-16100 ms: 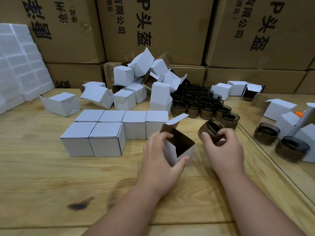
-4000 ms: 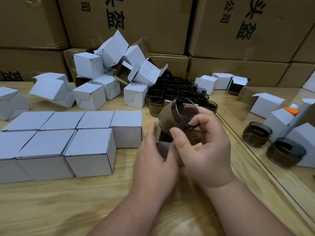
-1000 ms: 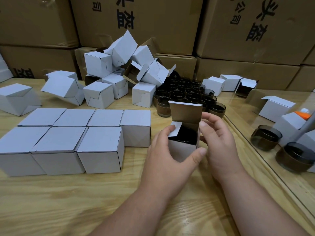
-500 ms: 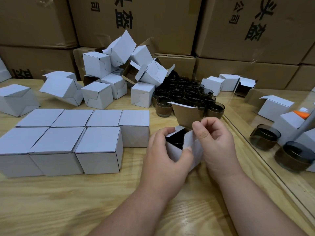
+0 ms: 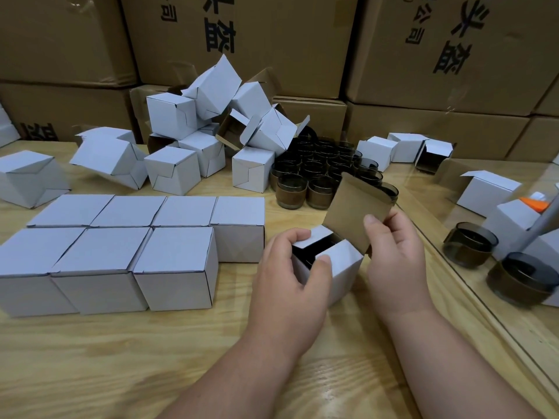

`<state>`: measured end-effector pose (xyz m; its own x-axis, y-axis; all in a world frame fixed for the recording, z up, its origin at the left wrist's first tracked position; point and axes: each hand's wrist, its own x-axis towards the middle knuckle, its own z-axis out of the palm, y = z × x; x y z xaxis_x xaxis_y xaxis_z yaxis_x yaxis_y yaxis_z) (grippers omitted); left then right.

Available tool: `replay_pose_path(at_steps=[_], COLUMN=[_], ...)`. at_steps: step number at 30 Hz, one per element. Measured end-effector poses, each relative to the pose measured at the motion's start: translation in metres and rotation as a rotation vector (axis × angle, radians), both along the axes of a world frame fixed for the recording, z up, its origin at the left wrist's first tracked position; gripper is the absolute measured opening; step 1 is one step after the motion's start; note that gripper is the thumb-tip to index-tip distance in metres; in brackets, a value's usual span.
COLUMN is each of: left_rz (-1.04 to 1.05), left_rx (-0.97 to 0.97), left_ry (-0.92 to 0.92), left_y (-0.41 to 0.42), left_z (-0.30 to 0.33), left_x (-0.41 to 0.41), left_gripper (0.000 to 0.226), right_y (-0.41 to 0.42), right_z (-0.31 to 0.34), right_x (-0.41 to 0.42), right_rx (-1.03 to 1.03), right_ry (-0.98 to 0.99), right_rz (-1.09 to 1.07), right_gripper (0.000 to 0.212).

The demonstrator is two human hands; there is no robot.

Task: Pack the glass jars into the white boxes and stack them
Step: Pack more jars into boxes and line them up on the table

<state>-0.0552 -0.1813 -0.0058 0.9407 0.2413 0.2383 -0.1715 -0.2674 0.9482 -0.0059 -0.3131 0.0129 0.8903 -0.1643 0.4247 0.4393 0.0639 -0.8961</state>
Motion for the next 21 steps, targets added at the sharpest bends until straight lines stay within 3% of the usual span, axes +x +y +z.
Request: replay_pose_path(at_steps=[3, 7, 11, 14, 21], left_rz=[-0.003, 0.001, 0.017, -0.004, -0.065], left_rx=[0.004, 0.032, 0.057, 0.034, -0.044], left_ry=[0.015, 0.016, -0.036, -0.054, -0.021], left_y=[0.0, -0.001, -0.001, -0.001, 0.001], left_z=[0.0, 0.001, 0.001, 0.001, -0.002], left_x=[0.001, 0.003, 0.005, 0.005, 0.005], left_gripper=[0.031, 0.03, 0.036, 0.047, 0.049], right_y=[0.001, 0.007, 0.012, 0.014, 0.015], right_z=[0.003, 0.009, 0.008, 0.007, 0.006], right_x=[-0.002, -0.011, -0.016, -0.016, -0.017], right_rx=[0.021, -0.125, -0.329, -0.359, -0.431], right_ry=[0.007, -0.064, -0.172, -0.195, -0.225], right_rz=[0.015, 0.047, -0.011, -0.028, -0.026], right_gripper=[0.021, 0.034, 0.022, 0.021, 0.021])
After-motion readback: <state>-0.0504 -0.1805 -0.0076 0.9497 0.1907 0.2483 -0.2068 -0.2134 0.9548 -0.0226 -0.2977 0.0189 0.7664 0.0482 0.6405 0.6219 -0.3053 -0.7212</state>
